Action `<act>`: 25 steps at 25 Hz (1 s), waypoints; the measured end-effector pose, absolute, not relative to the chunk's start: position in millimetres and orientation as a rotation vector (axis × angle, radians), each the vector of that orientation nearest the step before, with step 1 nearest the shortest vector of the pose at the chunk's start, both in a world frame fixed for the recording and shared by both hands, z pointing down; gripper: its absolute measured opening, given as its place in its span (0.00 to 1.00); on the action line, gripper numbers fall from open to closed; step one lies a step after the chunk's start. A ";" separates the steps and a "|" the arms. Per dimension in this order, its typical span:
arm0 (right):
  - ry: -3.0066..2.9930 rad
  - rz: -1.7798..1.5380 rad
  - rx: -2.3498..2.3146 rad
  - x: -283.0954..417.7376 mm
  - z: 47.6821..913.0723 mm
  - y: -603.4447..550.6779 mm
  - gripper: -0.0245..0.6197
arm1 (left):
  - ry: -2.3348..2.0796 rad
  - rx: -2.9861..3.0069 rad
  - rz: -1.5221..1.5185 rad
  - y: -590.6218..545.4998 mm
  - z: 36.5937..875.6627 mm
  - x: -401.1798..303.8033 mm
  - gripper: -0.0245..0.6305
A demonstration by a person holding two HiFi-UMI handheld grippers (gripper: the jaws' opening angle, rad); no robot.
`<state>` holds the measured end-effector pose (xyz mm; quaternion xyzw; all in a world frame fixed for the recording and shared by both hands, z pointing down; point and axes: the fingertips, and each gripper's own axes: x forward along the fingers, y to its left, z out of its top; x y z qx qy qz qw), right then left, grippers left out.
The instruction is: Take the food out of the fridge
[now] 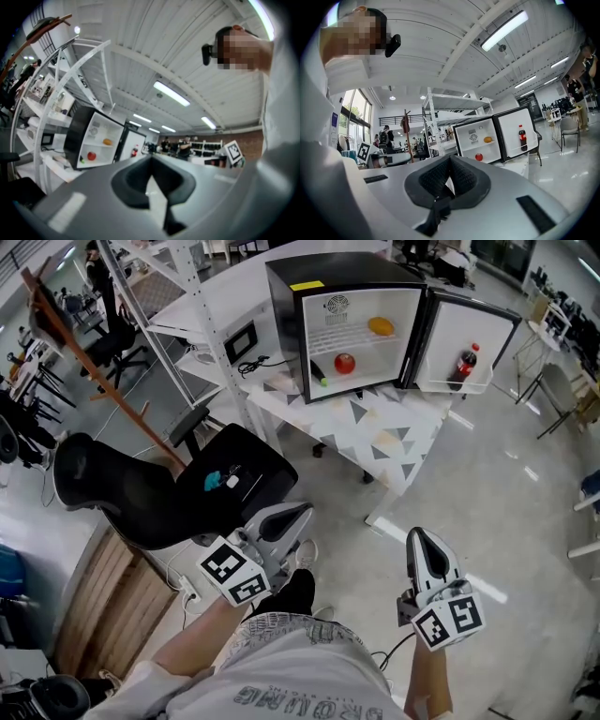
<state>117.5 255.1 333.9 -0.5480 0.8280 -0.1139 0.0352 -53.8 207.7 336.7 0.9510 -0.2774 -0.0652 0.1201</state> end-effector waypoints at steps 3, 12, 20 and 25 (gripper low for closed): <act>2.540 -0.349 -1.691 121.2 335.6 237.1 0.04 | -0.800 2.783 -0.187 189.0 338.2 -49.5 0.04; 2.530 -0.367 -1.711 122.7 341.7 169.2 0.04 | -0.777 2.779 -0.167 120.2 344.9 -44.6 0.04; 2.529 -0.393 -1.719 117.6 346.9 110.7 0.04 | -0.775 2.759 -0.150 61.8 352.9 -49.3 0.04; 2.518 -0.403 -1.744 118.6 347.3 77.4 0.04 | -0.765 2.749 -0.147 26.8 355.9 -52.7 0.04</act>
